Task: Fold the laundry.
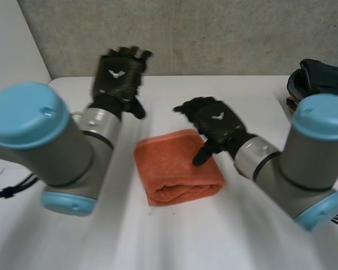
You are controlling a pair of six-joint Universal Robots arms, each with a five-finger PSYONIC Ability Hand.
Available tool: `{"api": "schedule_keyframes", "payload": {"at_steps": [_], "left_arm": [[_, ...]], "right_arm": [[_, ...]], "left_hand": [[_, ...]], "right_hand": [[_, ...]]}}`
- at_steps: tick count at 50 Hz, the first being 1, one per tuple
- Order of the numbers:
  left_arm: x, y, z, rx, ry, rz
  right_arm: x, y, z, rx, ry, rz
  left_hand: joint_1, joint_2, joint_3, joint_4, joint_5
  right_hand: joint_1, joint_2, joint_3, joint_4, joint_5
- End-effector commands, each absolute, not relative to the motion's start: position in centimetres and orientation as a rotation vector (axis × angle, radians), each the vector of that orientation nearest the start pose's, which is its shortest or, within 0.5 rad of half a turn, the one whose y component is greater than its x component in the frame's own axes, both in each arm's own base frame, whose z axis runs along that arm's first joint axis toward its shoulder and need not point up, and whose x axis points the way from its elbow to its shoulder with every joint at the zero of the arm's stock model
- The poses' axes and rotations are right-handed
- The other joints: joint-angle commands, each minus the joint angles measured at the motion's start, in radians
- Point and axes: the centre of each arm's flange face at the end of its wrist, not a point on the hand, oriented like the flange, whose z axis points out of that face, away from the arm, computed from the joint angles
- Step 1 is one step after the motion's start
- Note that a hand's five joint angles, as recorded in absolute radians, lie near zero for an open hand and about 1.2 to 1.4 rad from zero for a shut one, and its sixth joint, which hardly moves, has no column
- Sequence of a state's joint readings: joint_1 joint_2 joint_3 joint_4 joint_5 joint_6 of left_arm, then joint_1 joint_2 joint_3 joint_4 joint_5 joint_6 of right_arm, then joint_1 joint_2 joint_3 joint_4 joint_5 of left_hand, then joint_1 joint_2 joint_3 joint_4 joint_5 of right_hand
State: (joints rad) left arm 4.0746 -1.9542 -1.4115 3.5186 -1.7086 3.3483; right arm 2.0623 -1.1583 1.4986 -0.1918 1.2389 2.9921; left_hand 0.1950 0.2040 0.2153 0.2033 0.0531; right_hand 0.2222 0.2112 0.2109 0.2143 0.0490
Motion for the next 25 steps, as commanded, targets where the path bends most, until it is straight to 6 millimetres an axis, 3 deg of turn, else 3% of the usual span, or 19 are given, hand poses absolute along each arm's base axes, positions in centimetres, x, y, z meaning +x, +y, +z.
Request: {"api": "schedule_keyframes", "payload": {"at_steps": [1, 9, 15, 20, 25], "left_arm": [[-36.7, -22.9, 21.9, 0.914, 2.276, -2.39], [-35.8, -21.9, 16.3, 0.793, 2.496, -2.034], [-34.7, -21.0, 12.9, 0.855, 2.577, -1.757], [-34.2, -20.9, 12.4, 0.87, 2.589, -1.678], [-34.1, -21.4, 14.0, 0.84, 2.574, -1.737]], "right_arm": [[30.4, -27.3, 20.3, -0.808, 2.04, -1.553], [31.4, -28.5, 16.1, -0.937, 2.164, -1.38], [31.5, -28.9, 13.6, -1.068, 2.201, -1.358], [31.3, -29.1, 13.7, -1.187, 2.2, -1.428], [30.9, -29.4, 15.6, -1.189, 2.194, -1.571]], "left_hand": [[0.007, -0.002, -0.014, -0.001, -0.026], [0.007, -0.002, -0.014, -0.001, -0.026], [0.001, -0.008, -0.019, -0.007, -0.032], [0.004, -0.005, -0.016, -0.004, -0.029], [0.004, -0.005, -0.016, -0.004, -0.029]], "right_hand": [[-0.048, -0.037, -0.036, -0.04, -0.049], [-0.048, -0.037, -0.036, -0.04, -0.049], [-0.048, -0.037, -0.036, -0.04, -0.049], [-0.048, -0.037, -0.036, -0.04, -0.049], [0.021, 0.032, 0.033, 0.029, 0.02]]}}
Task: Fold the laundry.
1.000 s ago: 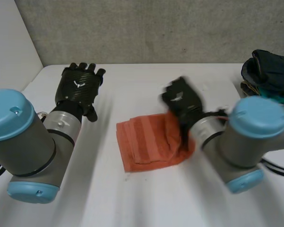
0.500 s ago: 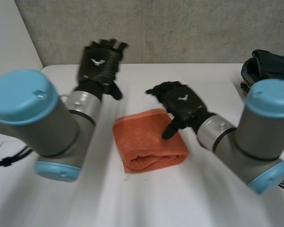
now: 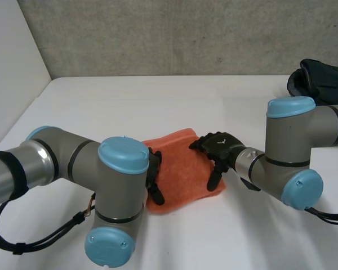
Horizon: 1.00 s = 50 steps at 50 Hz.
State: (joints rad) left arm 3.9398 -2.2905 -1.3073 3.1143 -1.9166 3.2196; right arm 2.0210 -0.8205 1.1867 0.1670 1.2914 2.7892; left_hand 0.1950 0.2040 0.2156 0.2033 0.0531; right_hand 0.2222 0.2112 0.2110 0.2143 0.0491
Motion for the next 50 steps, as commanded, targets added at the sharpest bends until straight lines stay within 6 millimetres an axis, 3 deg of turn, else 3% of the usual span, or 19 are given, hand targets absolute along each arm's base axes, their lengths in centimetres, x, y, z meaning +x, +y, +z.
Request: {"api": "schedule_keyframes", "payload": {"at_steps": [1, 6, 9, 14, 19, 27, 46, 48, 50], "left_arm": [[-34.2, -21.5, 14.6, 0.834, 2.567, -1.76], [-34.0, -23.3, 20.1, 0.764, 2.487, -1.979], [-34.3, -24.0, 22.1, 0.793, 2.448, -2.072], [-36.2, -23.7, 25.3, 1.143, 2.371, -2.262], [-37.4, -22.8, 26.1, 1.44, 2.348, -2.34], [-37.6, -22.5, 25.3, 1.577, 2.407, -2.288], [-37.7, -22.2, 26.0, 1.581, 2.392, -2.319], [-37.6, -22.3, 26.0, 1.576, 2.392, -2.319], [-37.6, -22.3, 25.9, 1.576, 2.394, -2.317]], "right_arm": [[30.8, -29.4, 15.9, -1.186, 2.183, -1.597], [30.8, -27.7, 17.4, -1.192, 2.061, -1.75], [31.3, -25.2, 17.9, -1.243, 1.975, -1.799], [31.8, -20.9, 15.3, -1.365, 1.92, -1.742], [32.2, -19.2, 13.7, -1.394, 1.874, -1.739], [32.9, -20.0, 10.7, -1.416, 1.86, -1.762], [34.9, -22.8, 9.9, -1.429, 1.735, -1.919], [35.1, -23.1, 9.9, -1.425, 1.734, -1.926], [35.2, -23.4, 9.9, -1.418, 1.732, -1.932]], "left_hand": [[0.004, -0.005, -0.017, -0.004, -0.029], [0.001, -0.008, -0.02, -0.007, -0.032], [0.007, -0.002, -0.014, -0.001, -0.026], [0.018, 0.009, -0.002, 0.01, -0.014], [0.021, 0.012, 0.001, 0.013, -0.011], [0.018, 0.01, -0.002, 0.01, -0.014], [0.018, 0.01, -0.002, 0.01, -0.014], [0.018, 0.01, -0.002, 0.01, -0.014], [0.018, 0.01, -0.002, 0.01, -0.014]], "right_hand": [[0.021, 0.032, 0.033, 0.029, 0.02], [0.01, 0.021, 0.021, 0.018, 0.008], [0.007, 0.018, 0.018, 0.015, 0.005], [0.007, 0.018, 0.018, 0.015, 0.005], [0.007, 0.018, 0.018, 0.015, 0.005], [0.024, 0.035, 0.035, 0.032, 0.023], [0.37, 0.381, 0.382, 0.378, 0.369], [0.52, 0.531, 0.531, 0.527, 0.518], [0.83, 0.841, 0.841, 0.838, 0.829]]}}
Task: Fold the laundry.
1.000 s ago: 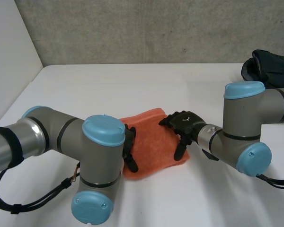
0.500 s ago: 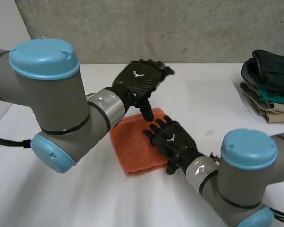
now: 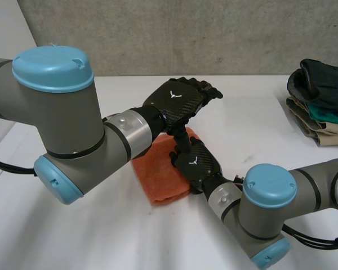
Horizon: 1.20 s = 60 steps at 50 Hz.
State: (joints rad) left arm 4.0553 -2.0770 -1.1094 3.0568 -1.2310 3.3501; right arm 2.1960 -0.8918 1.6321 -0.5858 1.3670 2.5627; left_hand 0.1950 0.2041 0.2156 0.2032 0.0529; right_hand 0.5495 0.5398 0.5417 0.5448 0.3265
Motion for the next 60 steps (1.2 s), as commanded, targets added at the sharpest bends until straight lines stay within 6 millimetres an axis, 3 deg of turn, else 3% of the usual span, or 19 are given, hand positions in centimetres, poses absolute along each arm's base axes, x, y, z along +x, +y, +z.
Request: {"api": "schedule_keyframes", "payload": {"at_steps": [1, 3, 10, 13, 18, 20, 23, 25, 26, 28, 29, 35, 37, 41, 48, 53, 54, 56, 60], "left_arm": [[-37.6, -22.3, 26.0, -1.111, -1.686, 1.634], [-37.5, -22.4, 26.0, -1.109, -1.689, 1.636], [-37.3, -22.6, 27.4, -1.096, -1.657, 1.682], [-36.8, -22.9, 28.6, -1.08, -1.64, 1.724], [-35.7, -23.8, 30.6, -1.04, -1.621, 1.798], [-35.1, -24.1, 31.8, -1.02, -1.602, 1.842], [-34.7, -24.2, 33.1, -1.004, -1.572, 1.883], [-34.6, -24.3, 33.6, -0.999, -1.56, 1.899], [-34.6, -24.2, 33.6, -1.0, -1.558, 1.899], [-34.7, -24.1, 33.6, -1.002, -1.555, 1.895], [-34.7, -24.0, 33.6, -1.003, -1.554, 1.894], [-34.8, -23.7, 33.3, -1.009, -1.56, 1.881], [-34.9, -23.6, 33.0, -1.012, -1.565, 1.87], [-34.9, -23.6, 32.6, -1.005, -1.58, 1.85], [-34.9, -23.5, 31.9, -0.993, -1.601, 1.817], [-35.2, -23.2, 31.6, -0.995, -1.604, 1.799], [-35.2, -23.1, 31.6, -0.996, -1.606, 1.795], [-35.3, -23.0, 31.5, -0.999, -1.605, 1.791], [-35.3, -22.9, 31.5, -1.002, -1.605, 1.79]], "right_arm": [[35.2, -23.5, 10.0, -1.413, 1.729, -1.939], [35.5, -24.0, 10.6, -1.388, 1.699, -1.981], [36.4, -25.6, 13.6, -1.298, 1.599, -2.125], [36.4, -28.0, 16.0, -1.198, 1.564, -2.206], [34.3, -32.9, 21.2, -0.996, 1.492, -2.371], [32.7, -35.6, 24.6, -0.884, 1.422, -2.485], [28.6, -40.0, 30.1, -0.705, 1.27, -2.686], [26.7, -41.6, 31.9, -0.638, 1.216, -2.761], [24.7, -43.2, 33.2, -0.588, 1.186, -2.818], [22.5, -44.5, 34.0, -0.544, 1.172, -2.861], [20.3, -45.9, 34.3, -0.51, 1.179, -2.897], [11.7, -50.6, 32.2, -0.47, 1.278, -2.932], [10.1, -51.5, 31.1, -0.499, 1.313, -2.908], [5.6, -53.3, 26.1, -0.59, 1.47, -2.791], [0.9, -53.5, 19.0, -0.68, 1.65, -2.548], [-2.0, -52.7, 16.8, -0.655, 1.733, -2.458], [-2.4, -52.4, 16.7, -0.637, 1.752, -2.451], [-2.6, -52.0, 16.8, -0.625, 1.765, -2.447], [-2.8, -51.2, 19.6, -0.593, 1.765, -2.485]], "left_hand": [[0.018, 0.009, -0.002, 0.01, -0.014], [0.018, 0.009, -0.002, 0.01, -0.014], [0.018, 0.009, -0.002, 0.01, -0.014], [0.018, 0.009, -0.002, 0.01, -0.014], [0.018, 0.009, -0.002, 0.01, -0.014], [0.018, 0.009, -0.002, 0.01, -0.014], [0.018, 0.009, -0.002, 0.01, -0.014], [0.018, 0.009, -0.002, 0.01, -0.014], [0.018, 0.009, -0.002, 0.01, -0.014], [0.018, 0.009, -0.002, 0.01, -0.014], [0.018, 0.009, -0.002, 0.01, -0.014], [0.018, 0.009, -0.002, 0.01, -0.014], [0.018, 0.009, -0.002, 0.01, -0.014], [0.018, 0.009, -0.002, 0.01, -0.014], [0.018, 0.009, -0.002, 0.01, -0.014], [0.018, 0.009, -0.002, 0.01, -0.014], [0.018, 0.009, -0.002, 0.01, -0.014], [0.018, 0.009, -0.002, 0.01, -0.014], [0.018, 0.009, -0.002, 0.01, -0.014]], "right_hand": [[0.644, 0.654, 0.652, 0.648, 0.692], [0.846, 0.856, 0.854, 0.851, 0.894], [0.847, 0.856, 0.855, 0.851, 0.895], [0.847, 0.856, 0.855, 0.851, 0.895], [0.847, 0.856, 0.855, 0.851, 0.895], [0.847, 0.856, 0.855, 0.851, 0.895], [0.847, 0.856, 0.855, 0.851, 0.895], [0.847, 0.856, 0.855, 0.851, 0.895], [0.847, 0.856, 0.855, 0.851, 0.895], [0.847, 0.856, 0.855, 0.851, 0.895], [0.847, 0.856, 0.855, 0.851, 0.895], [0.847, 0.856, 0.855, 0.851, 0.895], [0.847, 0.856, 0.855, 0.851, 0.895], [0.847, 0.856, 0.855, 0.851, 0.895], [0.847, 0.856, 0.855, 0.851, 0.895], [0.847, 0.856, 0.855, 0.851, 0.895], [0.272, 0.282, 0.28, 0.277, 0.321], [-0.375, -0.365, -0.367, -0.37, -0.327], [-0.375, -0.365, -0.367, -0.37, -0.327]]}}
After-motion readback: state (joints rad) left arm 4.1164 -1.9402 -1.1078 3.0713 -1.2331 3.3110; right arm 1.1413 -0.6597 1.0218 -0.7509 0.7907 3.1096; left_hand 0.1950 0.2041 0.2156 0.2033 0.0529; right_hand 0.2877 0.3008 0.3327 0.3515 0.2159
